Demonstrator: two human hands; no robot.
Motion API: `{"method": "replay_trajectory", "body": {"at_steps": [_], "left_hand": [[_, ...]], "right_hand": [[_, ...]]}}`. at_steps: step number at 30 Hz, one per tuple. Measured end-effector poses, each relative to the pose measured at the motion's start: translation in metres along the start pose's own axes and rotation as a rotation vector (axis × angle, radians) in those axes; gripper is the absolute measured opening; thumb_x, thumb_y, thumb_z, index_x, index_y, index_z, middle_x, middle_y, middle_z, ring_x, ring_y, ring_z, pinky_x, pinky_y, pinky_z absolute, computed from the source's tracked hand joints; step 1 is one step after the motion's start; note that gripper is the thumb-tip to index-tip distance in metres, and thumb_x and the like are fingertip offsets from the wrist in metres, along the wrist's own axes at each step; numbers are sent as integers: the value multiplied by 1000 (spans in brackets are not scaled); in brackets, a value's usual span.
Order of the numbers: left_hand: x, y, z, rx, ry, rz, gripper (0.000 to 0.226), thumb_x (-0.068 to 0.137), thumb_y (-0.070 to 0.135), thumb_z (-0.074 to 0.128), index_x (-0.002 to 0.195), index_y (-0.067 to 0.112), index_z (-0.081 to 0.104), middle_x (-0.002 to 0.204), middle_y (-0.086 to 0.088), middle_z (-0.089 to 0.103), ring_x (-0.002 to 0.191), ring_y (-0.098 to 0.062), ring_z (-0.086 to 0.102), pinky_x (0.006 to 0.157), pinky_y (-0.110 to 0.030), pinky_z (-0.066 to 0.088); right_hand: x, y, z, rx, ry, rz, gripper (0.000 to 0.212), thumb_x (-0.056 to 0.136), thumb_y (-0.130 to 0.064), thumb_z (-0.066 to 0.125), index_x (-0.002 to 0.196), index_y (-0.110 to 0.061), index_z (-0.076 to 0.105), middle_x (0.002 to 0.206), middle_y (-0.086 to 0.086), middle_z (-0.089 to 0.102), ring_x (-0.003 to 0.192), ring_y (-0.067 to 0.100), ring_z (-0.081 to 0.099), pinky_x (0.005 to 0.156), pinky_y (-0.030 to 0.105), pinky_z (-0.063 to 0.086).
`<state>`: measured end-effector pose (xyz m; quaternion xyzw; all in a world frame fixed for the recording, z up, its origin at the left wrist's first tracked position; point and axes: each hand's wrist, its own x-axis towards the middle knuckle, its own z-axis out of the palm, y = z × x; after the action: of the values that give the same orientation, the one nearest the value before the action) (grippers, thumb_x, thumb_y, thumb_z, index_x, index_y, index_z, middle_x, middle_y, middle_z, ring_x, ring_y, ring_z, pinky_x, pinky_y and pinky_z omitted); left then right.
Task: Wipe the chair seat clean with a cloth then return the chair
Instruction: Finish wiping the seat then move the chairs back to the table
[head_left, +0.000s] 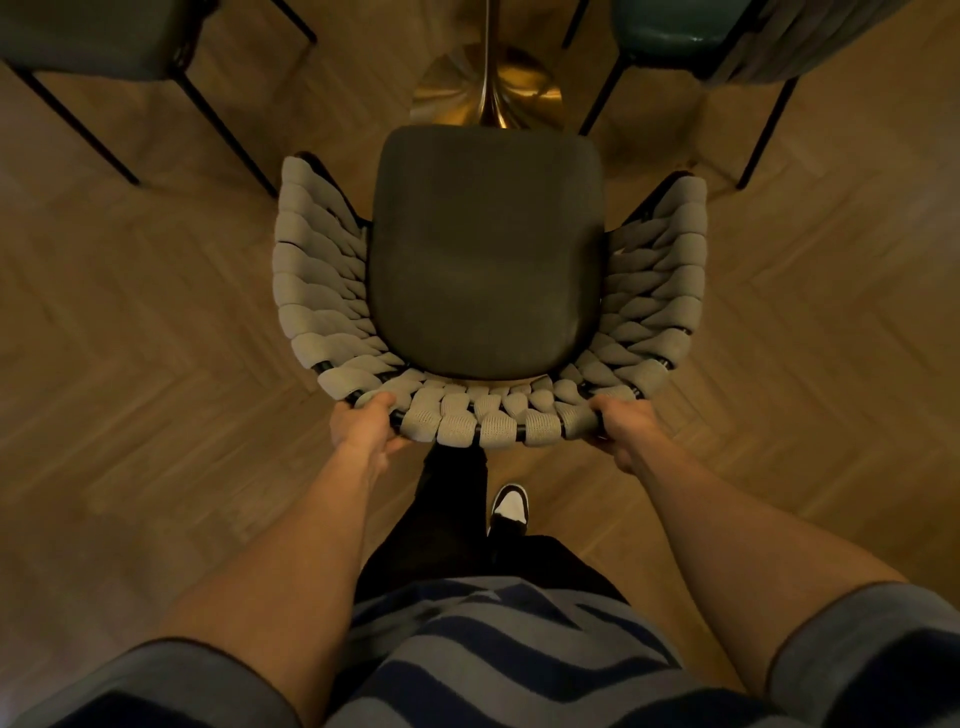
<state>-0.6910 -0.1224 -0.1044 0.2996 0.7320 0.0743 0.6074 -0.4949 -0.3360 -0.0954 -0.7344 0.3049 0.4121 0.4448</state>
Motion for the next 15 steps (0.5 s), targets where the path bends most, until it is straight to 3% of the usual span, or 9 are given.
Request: {"method": "replay_trajectory", "body": {"at_steps": [5,9,15], "left_hand": [[31,48,14,6,-62,-38,48,89,10,67,133,13,47,115,-15,66,88,-30,71,64,-49,60],[46,74,25,22,-60,-42,46,88,12,68,130,14,49,112,-13,67,86,-30,71,65,-51,60],[56,95,35,28,-67,-78,47,88,12,69,130,17,49,115,-12,65,90,-32,70,67,-55,59]], "right_hand": [[13,-47,33,-19,13,10,19,97,-4,63,112,-8,51,101,13,59,96,29,61,71,40,58],[22,-74,48,-27,10,19,14,98,-3,61,105,-8,51,92,10,57,88,25,60,84,46,59],[32,-94,53,-45,-16,33,16,98,-5,63,110,-4,53,92,11,57,86,24,60,90,46,57]]}}
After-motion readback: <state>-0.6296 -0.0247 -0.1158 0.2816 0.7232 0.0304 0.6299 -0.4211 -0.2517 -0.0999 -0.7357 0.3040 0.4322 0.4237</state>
